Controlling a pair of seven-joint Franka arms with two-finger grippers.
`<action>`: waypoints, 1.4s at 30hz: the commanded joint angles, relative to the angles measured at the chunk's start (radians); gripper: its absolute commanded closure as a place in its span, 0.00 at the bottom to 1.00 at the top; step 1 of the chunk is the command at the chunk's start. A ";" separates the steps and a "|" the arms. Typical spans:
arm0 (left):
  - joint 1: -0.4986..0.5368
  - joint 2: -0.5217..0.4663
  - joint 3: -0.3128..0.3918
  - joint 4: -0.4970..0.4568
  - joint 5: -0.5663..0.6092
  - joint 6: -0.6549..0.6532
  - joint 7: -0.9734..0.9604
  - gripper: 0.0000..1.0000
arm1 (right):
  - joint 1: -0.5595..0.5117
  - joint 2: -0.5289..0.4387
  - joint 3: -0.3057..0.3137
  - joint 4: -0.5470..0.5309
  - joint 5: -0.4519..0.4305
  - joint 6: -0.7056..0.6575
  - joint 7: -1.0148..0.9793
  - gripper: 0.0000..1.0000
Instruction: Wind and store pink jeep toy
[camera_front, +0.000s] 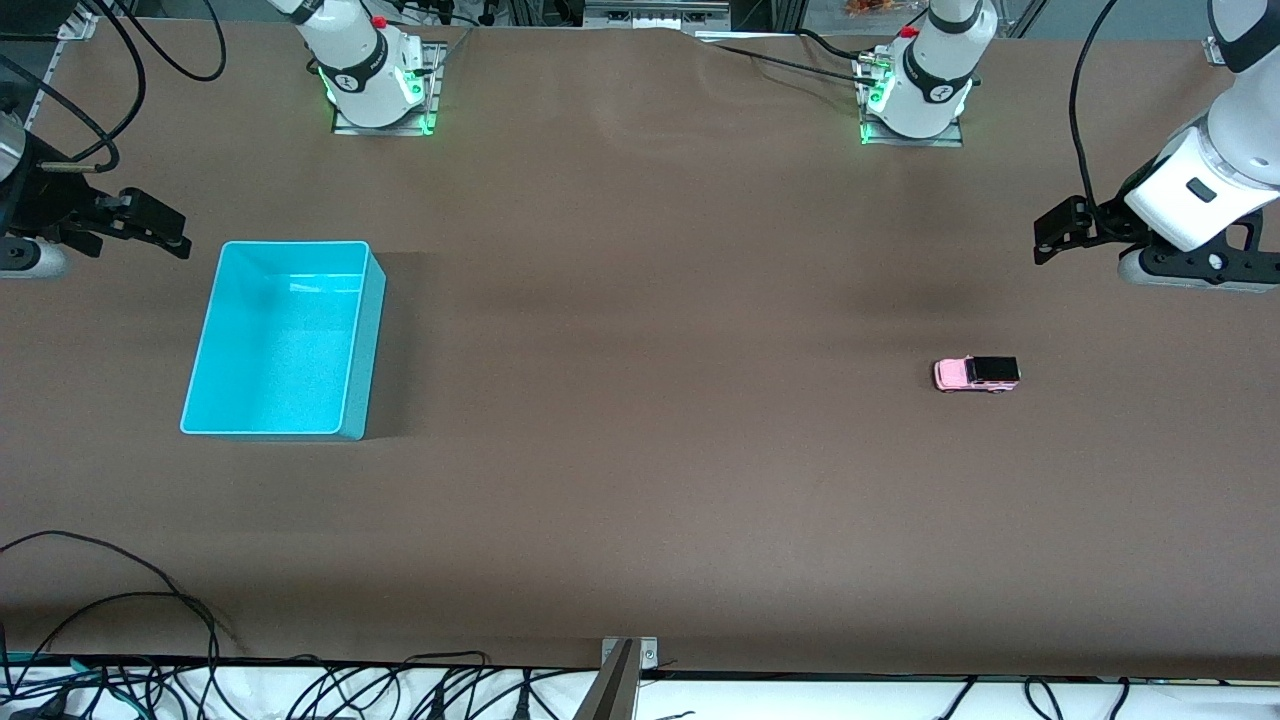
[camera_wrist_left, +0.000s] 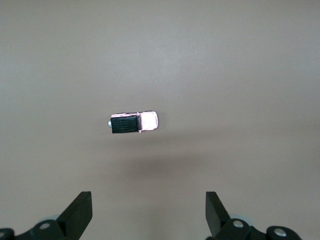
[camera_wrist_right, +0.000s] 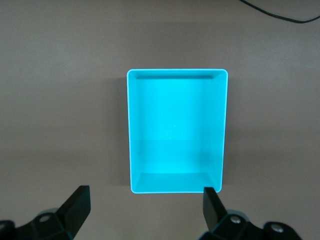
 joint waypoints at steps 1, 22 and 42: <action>0.001 -0.010 0.004 -0.004 -0.012 -0.004 0.014 0.00 | -0.006 0.011 0.008 0.024 -0.004 -0.011 -0.006 0.00; -0.002 0.002 0.003 0.011 -0.004 -0.004 0.021 0.00 | -0.008 0.011 0.006 0.025 -0.004 -0.003 0.001 0.00; 0.000 0.002 0.003 0.011 -0.005 -0.004 0.024 0.00 | -0.008 0.009 0.006 0.025 -0.007 0.002 0.008 0.00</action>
